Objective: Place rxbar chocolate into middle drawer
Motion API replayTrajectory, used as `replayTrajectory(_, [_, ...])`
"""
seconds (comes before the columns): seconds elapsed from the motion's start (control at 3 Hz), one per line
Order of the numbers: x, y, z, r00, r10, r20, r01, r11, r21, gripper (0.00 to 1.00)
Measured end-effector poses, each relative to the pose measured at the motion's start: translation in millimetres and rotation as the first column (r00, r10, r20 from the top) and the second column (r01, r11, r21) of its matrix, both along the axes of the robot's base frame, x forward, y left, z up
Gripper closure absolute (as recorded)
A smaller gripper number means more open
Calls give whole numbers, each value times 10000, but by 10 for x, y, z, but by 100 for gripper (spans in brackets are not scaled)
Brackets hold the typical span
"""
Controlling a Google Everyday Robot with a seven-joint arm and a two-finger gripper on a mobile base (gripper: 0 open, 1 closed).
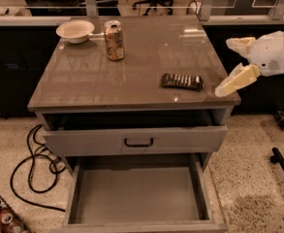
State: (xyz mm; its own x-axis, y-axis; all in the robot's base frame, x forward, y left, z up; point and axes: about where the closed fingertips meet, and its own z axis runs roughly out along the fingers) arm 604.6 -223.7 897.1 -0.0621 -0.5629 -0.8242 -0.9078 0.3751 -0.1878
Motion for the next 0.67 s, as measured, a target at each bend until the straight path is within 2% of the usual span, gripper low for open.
replayTrajectory(0.67, [294,113,-521,9987,188,-464,-151,9969,776,0])
